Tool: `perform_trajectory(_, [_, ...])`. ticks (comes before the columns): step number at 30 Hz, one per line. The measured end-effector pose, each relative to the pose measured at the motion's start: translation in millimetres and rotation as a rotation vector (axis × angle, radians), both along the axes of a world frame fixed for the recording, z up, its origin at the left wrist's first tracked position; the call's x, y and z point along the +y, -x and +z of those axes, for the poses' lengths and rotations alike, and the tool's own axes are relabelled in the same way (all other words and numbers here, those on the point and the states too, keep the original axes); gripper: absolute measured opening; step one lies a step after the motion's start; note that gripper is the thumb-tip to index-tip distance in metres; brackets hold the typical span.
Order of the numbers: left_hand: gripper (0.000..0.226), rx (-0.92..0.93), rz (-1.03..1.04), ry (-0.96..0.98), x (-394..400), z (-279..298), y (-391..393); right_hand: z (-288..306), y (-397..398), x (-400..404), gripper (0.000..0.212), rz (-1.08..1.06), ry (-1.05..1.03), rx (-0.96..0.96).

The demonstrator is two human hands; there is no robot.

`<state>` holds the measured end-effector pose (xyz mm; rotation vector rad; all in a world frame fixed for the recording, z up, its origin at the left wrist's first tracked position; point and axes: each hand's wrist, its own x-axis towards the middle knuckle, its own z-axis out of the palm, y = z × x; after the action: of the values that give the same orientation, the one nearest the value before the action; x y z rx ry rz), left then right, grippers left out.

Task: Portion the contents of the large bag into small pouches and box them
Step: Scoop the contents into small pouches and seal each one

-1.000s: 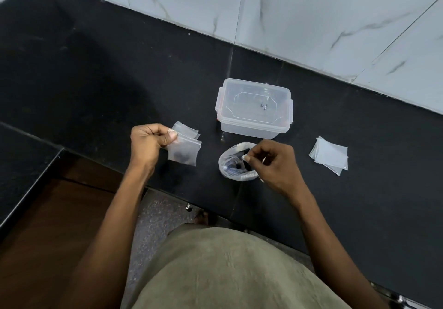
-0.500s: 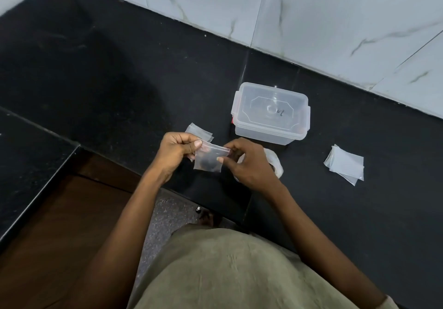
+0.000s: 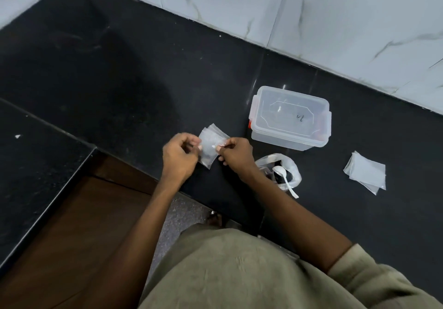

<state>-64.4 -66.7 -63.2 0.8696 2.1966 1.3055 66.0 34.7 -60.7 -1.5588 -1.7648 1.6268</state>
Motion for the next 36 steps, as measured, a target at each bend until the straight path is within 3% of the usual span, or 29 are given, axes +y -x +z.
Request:
perform_trajectory(6, [0.029, 0.286, -0.198, 0.148, -9.9, -18.7, -10.5, -7.0, 14.3, -0.6, 0.008, -0.05, -0.162, -0.125])
perform_trajectory(10, [0.04, 0.427, -0.253, 0.215, -7.5, -17.5, -14.7, 3.5, 13.4, -10.3, 0.033, 0.036, -0.376, -0.168])
perform_trajectory(14, [0.041, 0.44, -0.281, 0.255, -6.0, -24.9, -16.9, 0.8, 12.7, -14.9, 0.054, 0.208, -0.489, -0.222])
perform_trajectory(20, [0.037, 0.444, -0.258, 0.241, 6.4, -29.0, -16.9, 1.5, 15.1, -6.1, 0.045, 0.279, -0.448, -0.195])
perform_trajectory(25, [0.041, 0.466, -0.263, 0.273, 20.6, -19.3, -15.0, 11.7, 11.3, -2.3, 0.054, 0.329, -0.447, -0.173])
perform_trajectory(31, [0.046, 0.519, -0.191, 0.09, 24.6, 1.3, -43.0, 26.1, -29.0, -12.1, 0.043, 0.269, -0.622, -0.094])
perform_trajectory(36, [0.045, 0.443, -0.306, -0.15, 35.7, 14.6, -92.7, 37.5, -91.9, -2.6, 0.023, 0.126, -0.795, -0.044])
